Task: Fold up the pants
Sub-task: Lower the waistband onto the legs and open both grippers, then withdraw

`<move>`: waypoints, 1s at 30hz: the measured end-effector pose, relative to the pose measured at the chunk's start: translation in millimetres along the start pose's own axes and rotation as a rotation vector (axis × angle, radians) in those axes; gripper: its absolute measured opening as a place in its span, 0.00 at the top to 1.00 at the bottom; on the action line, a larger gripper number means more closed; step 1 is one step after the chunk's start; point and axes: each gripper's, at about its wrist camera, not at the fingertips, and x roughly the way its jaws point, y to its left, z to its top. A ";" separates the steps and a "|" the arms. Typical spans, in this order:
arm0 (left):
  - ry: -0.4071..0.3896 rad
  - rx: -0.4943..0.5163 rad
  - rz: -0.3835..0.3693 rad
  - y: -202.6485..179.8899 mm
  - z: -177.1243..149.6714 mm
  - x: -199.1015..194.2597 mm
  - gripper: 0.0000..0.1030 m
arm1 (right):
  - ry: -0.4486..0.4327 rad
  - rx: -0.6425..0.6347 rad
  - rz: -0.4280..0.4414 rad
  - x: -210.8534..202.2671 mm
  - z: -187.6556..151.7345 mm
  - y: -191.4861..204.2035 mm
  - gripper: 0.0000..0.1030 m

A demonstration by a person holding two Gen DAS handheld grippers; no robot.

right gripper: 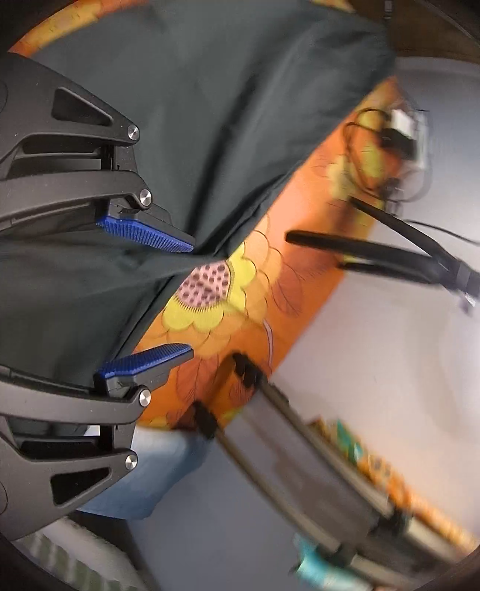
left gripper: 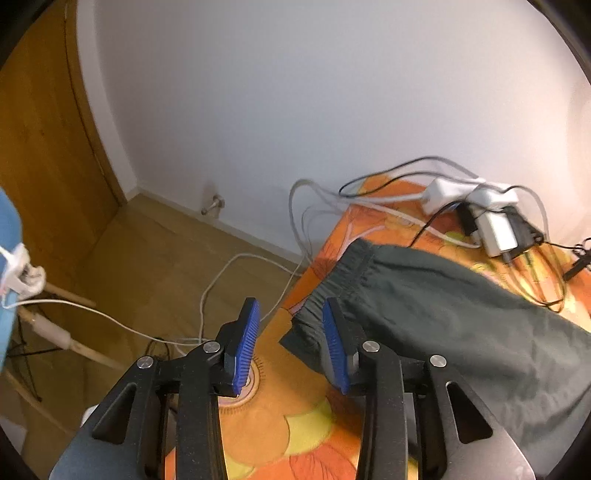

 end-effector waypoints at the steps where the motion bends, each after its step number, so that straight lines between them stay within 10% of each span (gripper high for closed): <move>1: -0.012 0.011 -0.012 -3.6 1.6 -11.4 0.67 | -0.011 0.023 0.008 -10.7 -3.3 -7.6 0.49; 17: -0.233 0.238 -0.287 -134.0 31.5 -214.9 0.67 | -0.151 0.277 -0.064 -235.3 -109.3 -122.2 0.49; 30: -0.100 0.383 -0.563 -261.5 -111.1 -259.5 0.67 | -0.117 0.233 0.016 -287.8 -203.7 -79.8 0.49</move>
